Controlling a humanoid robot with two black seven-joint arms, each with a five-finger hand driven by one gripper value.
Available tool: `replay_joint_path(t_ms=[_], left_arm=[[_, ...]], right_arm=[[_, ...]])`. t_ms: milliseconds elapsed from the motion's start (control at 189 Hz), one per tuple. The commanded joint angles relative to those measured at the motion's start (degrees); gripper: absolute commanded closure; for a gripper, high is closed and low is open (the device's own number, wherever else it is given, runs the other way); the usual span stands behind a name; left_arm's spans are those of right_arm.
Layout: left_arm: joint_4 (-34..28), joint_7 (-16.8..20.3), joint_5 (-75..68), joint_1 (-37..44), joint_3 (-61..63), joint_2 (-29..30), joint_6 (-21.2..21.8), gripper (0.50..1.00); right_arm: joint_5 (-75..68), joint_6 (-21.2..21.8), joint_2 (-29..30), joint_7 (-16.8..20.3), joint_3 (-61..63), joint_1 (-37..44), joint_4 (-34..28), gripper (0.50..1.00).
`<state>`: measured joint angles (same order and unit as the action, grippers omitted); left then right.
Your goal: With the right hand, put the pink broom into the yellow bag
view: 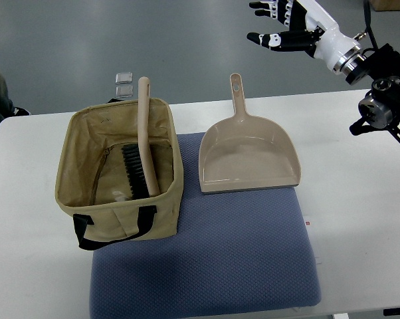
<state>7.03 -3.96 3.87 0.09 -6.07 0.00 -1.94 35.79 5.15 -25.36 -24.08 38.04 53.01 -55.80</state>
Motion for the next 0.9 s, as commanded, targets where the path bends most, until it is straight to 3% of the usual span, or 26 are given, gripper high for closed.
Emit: replay_joint_path(t_ms=[0,419,557,785,896], left_arm=[[0.0,0.0,0.0,0.0,-0.08,0.0,-0.08,0.5],[0.0,0.0,0.0,0.0,0.0,0.0,0.01,0.5],[0.0,0.0,0.0,0.0,0.0,0.0,-0.08,0.5],[0.0,0.0,0.0,0.0,0.0,0.0,0.01,0.5],[0.0,0.0,0.0,0.0,0.0,0.0,0.01,0.5]], right_arm=[[-8.63,0.04,0.31,-0.09,0.19,-1.15,2.71,0.66],[-31.49,0.92,1.72,-0.09,0.1,-6.25,4.47,0.605],[-34.48,6.19,1.72,0.7,0.02,-7.22,5.61,0.595],[-34.65,16.12,3.65,5.97,1.51,-7.92,14.14,0.595],[-34.65,21.22,5.67,10.28,6.61,-9.33,19.59,0.585]])
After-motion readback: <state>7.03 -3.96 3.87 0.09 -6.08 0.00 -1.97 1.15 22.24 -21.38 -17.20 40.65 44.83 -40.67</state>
